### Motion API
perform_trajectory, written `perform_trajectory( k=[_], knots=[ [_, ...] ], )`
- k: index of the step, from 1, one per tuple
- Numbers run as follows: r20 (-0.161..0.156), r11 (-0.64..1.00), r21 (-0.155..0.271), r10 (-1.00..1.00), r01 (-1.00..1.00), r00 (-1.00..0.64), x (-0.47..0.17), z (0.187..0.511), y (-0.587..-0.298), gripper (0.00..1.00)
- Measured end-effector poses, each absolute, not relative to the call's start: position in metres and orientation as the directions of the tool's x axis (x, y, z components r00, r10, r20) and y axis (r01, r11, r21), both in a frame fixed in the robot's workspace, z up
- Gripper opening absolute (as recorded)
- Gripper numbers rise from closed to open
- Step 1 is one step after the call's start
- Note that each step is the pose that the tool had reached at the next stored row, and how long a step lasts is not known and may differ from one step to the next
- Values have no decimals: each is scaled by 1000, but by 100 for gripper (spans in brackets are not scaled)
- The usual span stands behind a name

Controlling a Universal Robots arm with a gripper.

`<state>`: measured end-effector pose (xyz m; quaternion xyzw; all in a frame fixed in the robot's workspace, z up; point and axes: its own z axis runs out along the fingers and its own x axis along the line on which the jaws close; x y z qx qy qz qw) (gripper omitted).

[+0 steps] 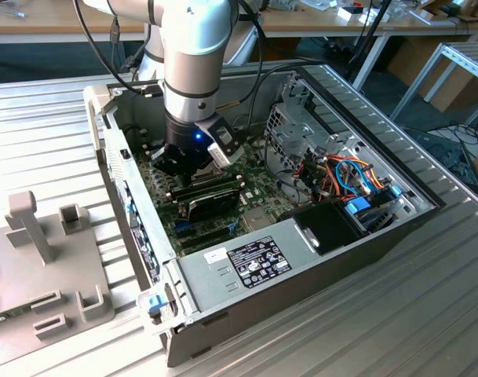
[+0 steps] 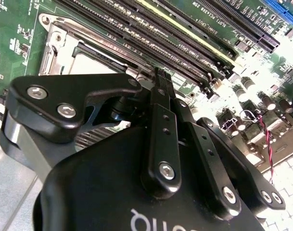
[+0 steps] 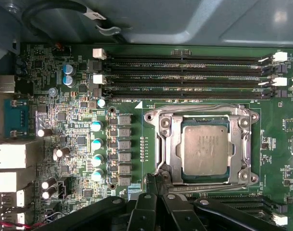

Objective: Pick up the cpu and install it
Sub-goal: 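Install the second cpu locking lever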

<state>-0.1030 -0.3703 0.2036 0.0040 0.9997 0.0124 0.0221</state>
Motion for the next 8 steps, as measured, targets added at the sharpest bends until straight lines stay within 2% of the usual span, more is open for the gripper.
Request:
perform_trajectory(
  k=[8],
  knots=[
    [-44,1000,26,9,8,-999,-103,203,-372,11]
  ],
)
